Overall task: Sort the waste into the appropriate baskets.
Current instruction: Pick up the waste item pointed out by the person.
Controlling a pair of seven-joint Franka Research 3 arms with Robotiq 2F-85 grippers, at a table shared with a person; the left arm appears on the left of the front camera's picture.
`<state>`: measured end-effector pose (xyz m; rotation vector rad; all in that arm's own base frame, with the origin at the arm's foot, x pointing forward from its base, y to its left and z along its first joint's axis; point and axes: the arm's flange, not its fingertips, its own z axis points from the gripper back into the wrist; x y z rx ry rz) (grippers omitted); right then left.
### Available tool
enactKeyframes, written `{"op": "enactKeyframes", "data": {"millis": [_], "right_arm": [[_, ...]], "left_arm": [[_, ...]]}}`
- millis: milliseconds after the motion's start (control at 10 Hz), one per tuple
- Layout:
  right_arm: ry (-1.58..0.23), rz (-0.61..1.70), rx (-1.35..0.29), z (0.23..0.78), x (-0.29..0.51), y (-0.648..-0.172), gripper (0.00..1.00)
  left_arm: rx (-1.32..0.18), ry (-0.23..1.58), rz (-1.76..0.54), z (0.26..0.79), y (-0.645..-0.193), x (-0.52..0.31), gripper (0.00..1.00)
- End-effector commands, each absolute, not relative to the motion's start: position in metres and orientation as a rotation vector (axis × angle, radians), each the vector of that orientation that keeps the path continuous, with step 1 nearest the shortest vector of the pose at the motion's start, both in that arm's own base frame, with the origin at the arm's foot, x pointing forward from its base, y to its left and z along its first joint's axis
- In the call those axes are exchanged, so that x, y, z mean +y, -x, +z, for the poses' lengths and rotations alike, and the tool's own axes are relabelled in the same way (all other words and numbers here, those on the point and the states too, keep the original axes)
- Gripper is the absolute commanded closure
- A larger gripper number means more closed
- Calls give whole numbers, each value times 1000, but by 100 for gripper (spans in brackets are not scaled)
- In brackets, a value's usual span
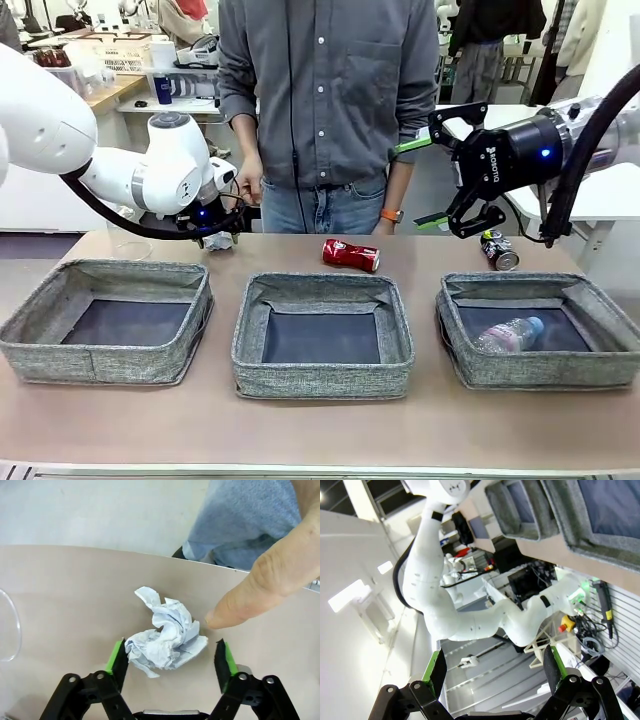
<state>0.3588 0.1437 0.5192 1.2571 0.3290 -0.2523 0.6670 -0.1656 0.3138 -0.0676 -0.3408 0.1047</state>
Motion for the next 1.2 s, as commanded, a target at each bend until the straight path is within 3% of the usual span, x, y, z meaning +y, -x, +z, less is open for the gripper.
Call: {"op": "enactKeyframes", "data": {"millis": [0,100,200,300,900,1100], "right_arm": [[-1240,-261,344,524,143,-359,0],[-1240,-261,344,524,143,-359,0],[-1240,-261,344,524,143,-359,0],[-1240,-261,344,524,143,-359,0],[-1240,-261,344,524,143,-359,0],[-1240,-261,344,524,143,-359,0]], "left_arm": [[-328,44,130,311,-670,-166,89],[-327,42,127,310,-670,-166,100],[-321,40,129,310,-671,-167,76],[-313,38,130,308,-671,-168,100],[-323,5,144,310,-667,-163,100],[-313,12,158,340,-653,-151,100]]}}
